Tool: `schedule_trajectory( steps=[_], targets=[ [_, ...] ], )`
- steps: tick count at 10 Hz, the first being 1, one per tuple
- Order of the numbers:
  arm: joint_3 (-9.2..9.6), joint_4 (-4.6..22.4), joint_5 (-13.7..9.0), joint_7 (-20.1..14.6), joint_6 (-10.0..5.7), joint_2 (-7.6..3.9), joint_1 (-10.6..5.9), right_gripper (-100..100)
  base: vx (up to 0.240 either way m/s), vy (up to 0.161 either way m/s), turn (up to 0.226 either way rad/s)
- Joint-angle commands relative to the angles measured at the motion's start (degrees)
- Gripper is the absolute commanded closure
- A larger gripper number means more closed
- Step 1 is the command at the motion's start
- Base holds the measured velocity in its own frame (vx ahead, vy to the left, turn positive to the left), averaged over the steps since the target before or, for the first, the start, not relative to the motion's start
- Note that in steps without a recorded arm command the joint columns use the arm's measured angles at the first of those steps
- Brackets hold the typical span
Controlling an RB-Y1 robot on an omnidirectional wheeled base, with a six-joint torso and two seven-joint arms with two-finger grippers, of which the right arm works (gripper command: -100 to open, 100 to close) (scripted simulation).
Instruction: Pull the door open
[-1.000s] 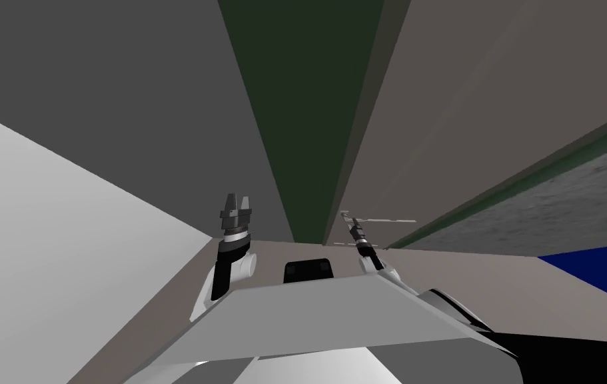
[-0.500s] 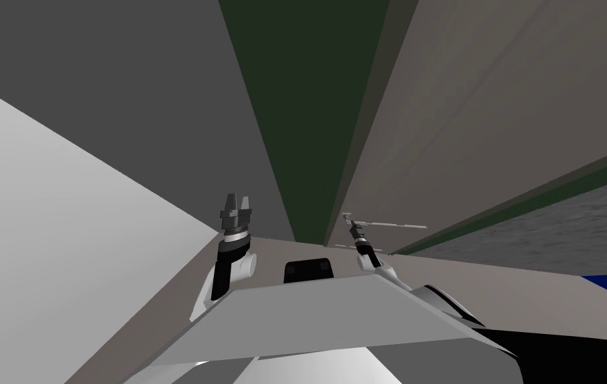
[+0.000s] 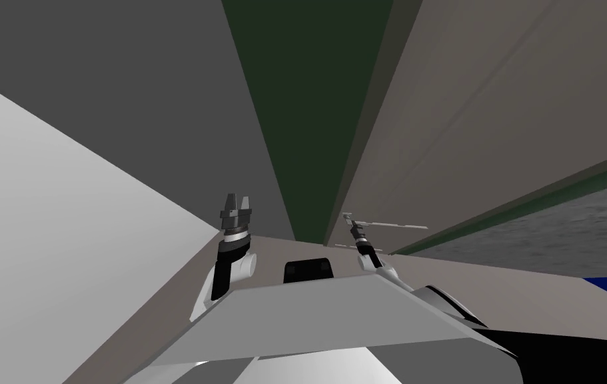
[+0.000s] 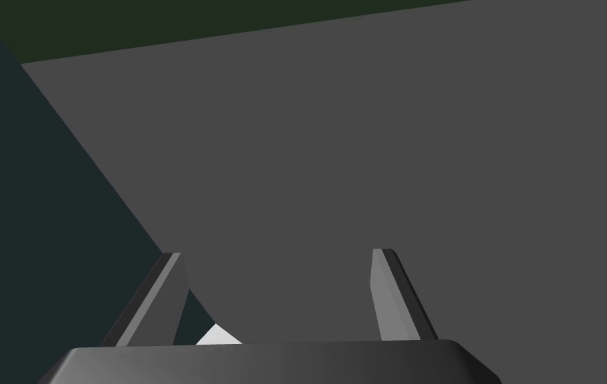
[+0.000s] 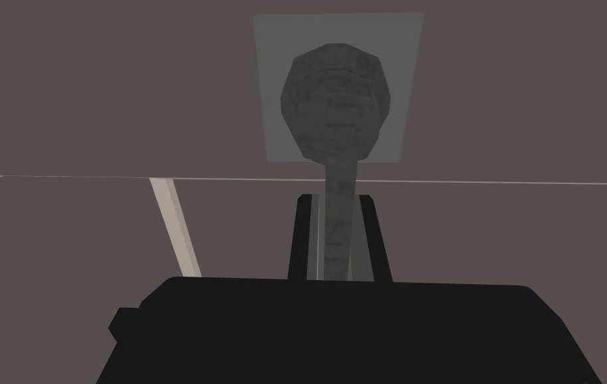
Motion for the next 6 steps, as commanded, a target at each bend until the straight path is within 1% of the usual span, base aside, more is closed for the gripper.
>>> schedule_trajectory(
  steps=[1, 2, 4, 6],
  targets=[
    [0.97, -0.03, 0.38, -1.08, -0.63, -0.55, 0.58, 100, -0.173, -0.03, 0.136],
    [1.24, -0.08, 0.48, -1.39, -0.83, -0.79, 0.76, 100, -0.181, -0.031, 0.092],
    [2.43, -0.31, 0.93, -2.8, -1.69, -1.84, 1.57, 100, -0.185, -0.038, 0.114],
    [3.64, -0.54, 1.38, -4.22, -2.57, -2.91, 2.38, 100, -0.218, -0.03, 0.118]
  ],
)
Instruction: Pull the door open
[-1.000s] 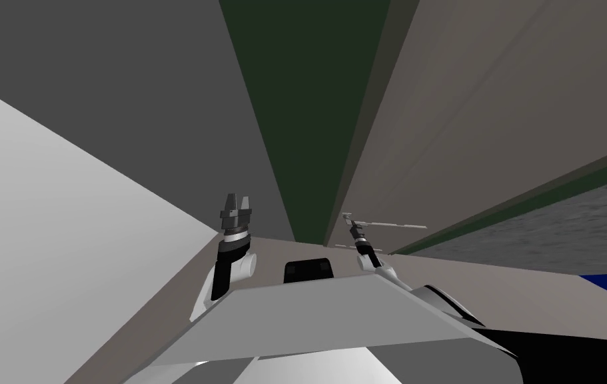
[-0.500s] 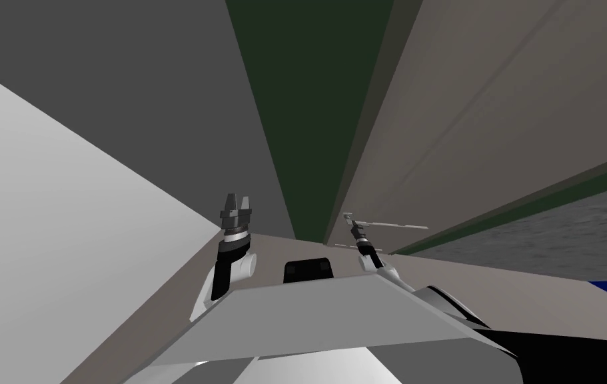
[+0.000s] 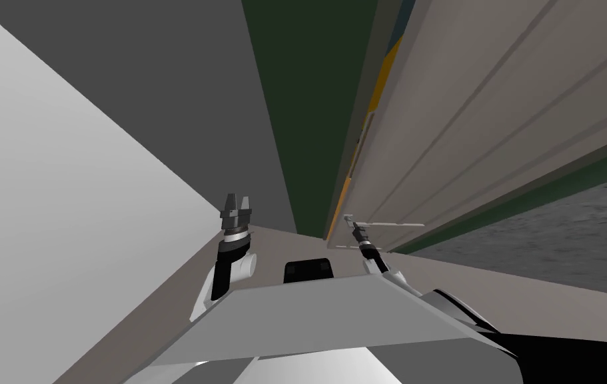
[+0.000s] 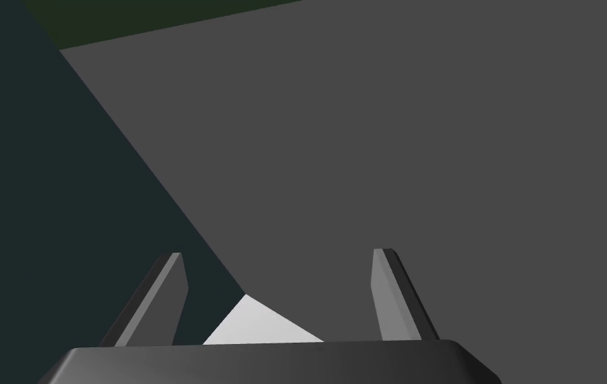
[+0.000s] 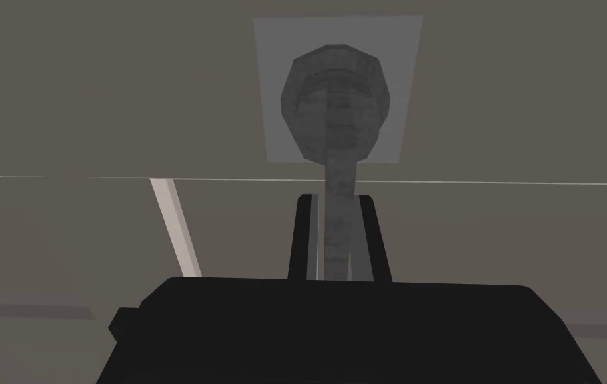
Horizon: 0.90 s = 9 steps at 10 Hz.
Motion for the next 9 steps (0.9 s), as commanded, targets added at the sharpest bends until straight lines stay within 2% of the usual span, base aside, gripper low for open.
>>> schedule_trajectory(
  steps=[1, 2, 3, 4, 5, 9],
  targets=[
    [1.33, -0.83, 0.52, -1.36, -0.73, -0.83, 0.97, 100, -0.237, -0.071, 0.13],
    [1.73, -0.91, 0.67, -1.83, -1.03, -1.19, 1.24, 100, -0.21, -0.074, 0.125],
    [1.36, -0.24, 0.51, -1.54, -0.85, -1.0, 0.82, 100, -0.087, -0.029, 0.027],
    [2.52, -0.22, 0.72, -2.6, -2.21, -1.79, 1.87, 100, -0.16, -0.059, 0.147],
    [2.77, -0.23, 0.76, -2.84, -2.56, -2.01, 2.1, 100, -0.182, -0.039, 0.156],
    [5.16, -0.34, 1.07, -5.1, -5.92, -4.1, 4.24, 100, -0.202, -0.061, 0.13]
  ],
)
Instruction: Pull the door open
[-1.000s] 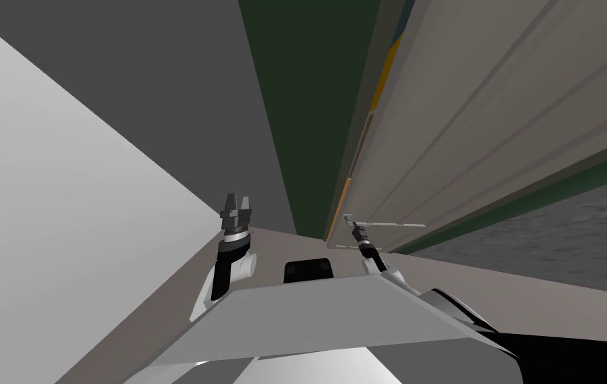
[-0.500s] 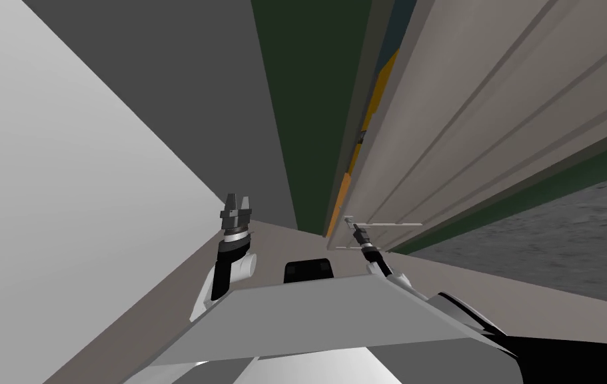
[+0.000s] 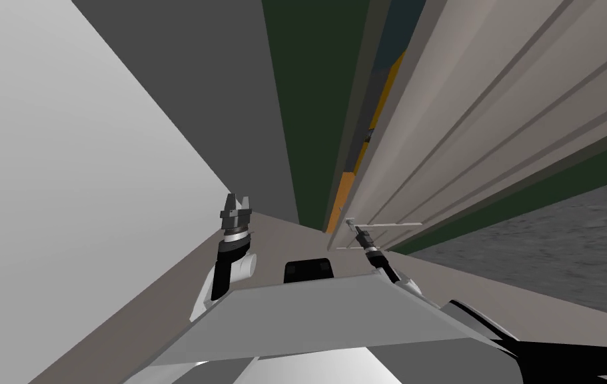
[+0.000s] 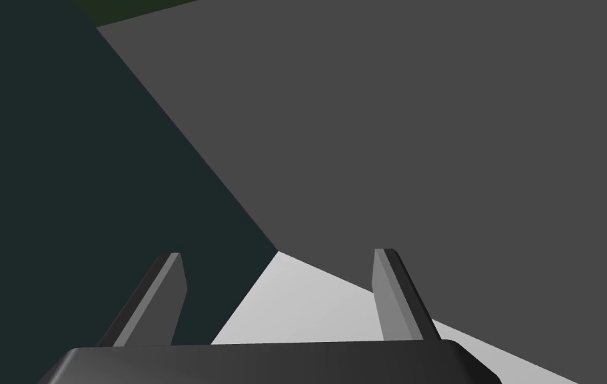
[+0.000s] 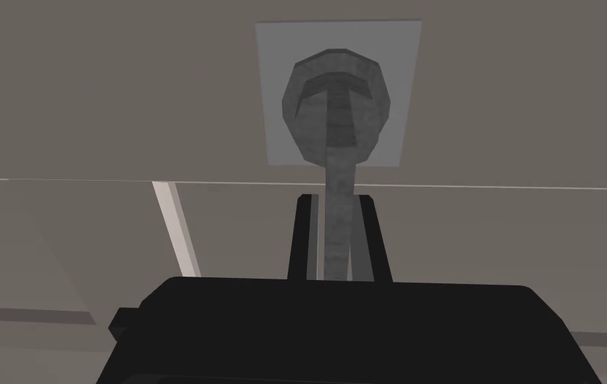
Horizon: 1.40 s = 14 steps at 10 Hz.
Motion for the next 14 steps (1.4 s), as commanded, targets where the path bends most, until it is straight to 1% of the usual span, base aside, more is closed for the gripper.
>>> schedule_trajectory(
  steps=[1, 2, 3, 4, 5, 6, 9, 10, 12, 13, 14],
  targets=[
    [0.82, 1.13, 0.2, -0.88, -1.65, -0.4, 0.2, 100, -0.164, -0.041, 0.08],
    [1.08, 1.12, 0.24, -1.13, -2.03, -0.63, 0.43, 100, -0.11, -0.034, 0.045],
    [1.74, 1.09, 0.32, -1.76, -2.95, -1.21, 1.02, 100, -0.137, -0.024, 0.104],
    [1.36, 0.9, 0.25, -1.33, -2.02, -1.01, 0.88, 100, -0.069, -0.015, 0.02],
    [2.51, 1.37, 0.03, -2.04, -4.18, -1.76, 2.04, 100, -0.163, -0.076, 0.225],
    [2.78, 1.47, -0.04, -2.19, -4.7, -1.94, 2.31, 100, -0.193, -0.096, 0.19],
    [4.6, 2.18, -0.47, -3.24, -8.23, -3.16, 4.12, 100, -0.212, -0.07, 0.166],
    [4.89, 2.3, -0.54, -3.41, -8.81, -3.35, 4.41, 100, -0.189, -0.064, 0.111],
    [5.89, 2.69, -0.77, -3.98, -10.74, -4.02, 5.4, 100, -0.149, -0.065, 0.12],
    [6.21, 2.81, -0.85, -4.16, -11.35, -4.23, 5.72, 100, -0.159, -0.057, 0.107],
    [6.06, 2.55, -0.75, -3.93, -10.43, -3.98, 5.48, 100, -0.075, -0.023, 0.021]
  ],
)
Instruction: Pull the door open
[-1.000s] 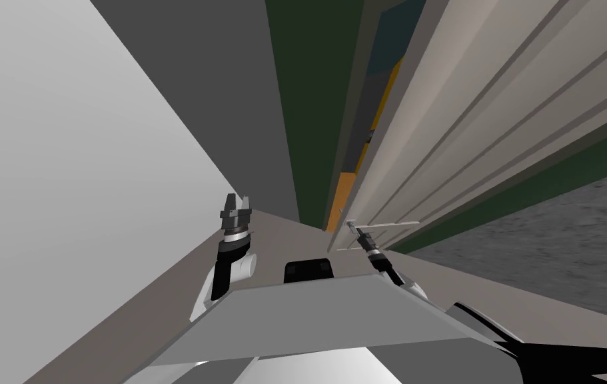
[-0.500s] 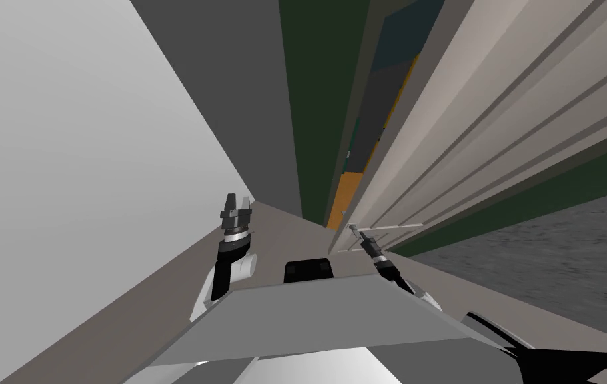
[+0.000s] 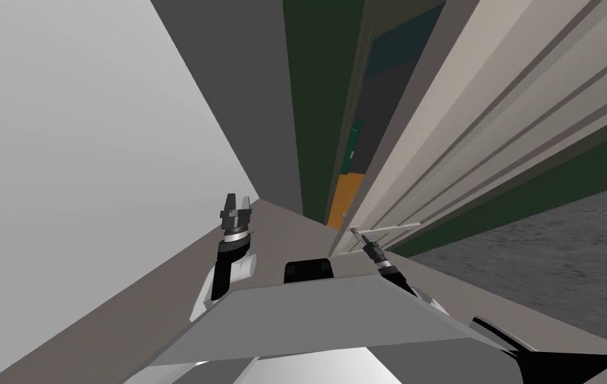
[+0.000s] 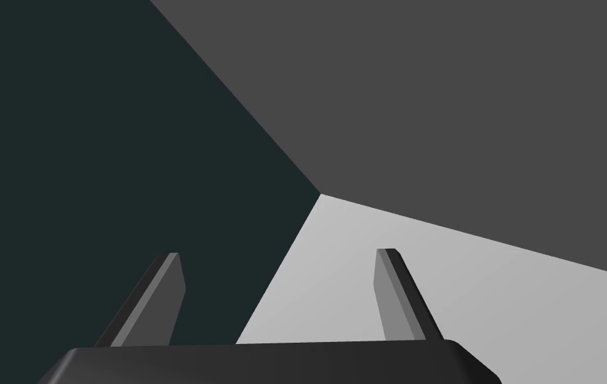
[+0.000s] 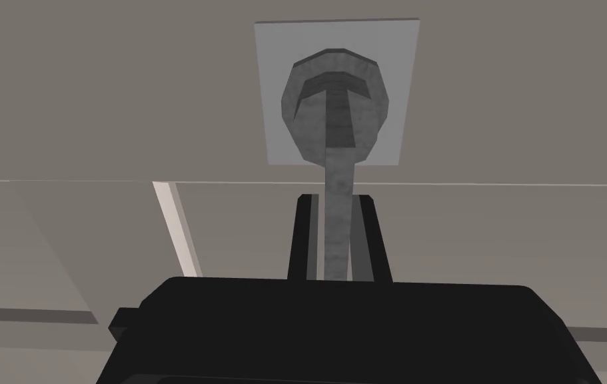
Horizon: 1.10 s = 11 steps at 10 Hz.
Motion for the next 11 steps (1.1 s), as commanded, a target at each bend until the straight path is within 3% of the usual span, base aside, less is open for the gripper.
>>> schedule_trajectory(
  steps=[1, 11],
  targets=[
    [-0.89, -0.74, 1.28, 0.17, 1.38, 0.75, -0.57, 100, -0.149, -0.03, 0.08],
    [-6.46, -5.47, 9.35, 1.22, 9.98, 5.46, -4.16, 100, -0.212, -0.069, 0.086]
  ],
)
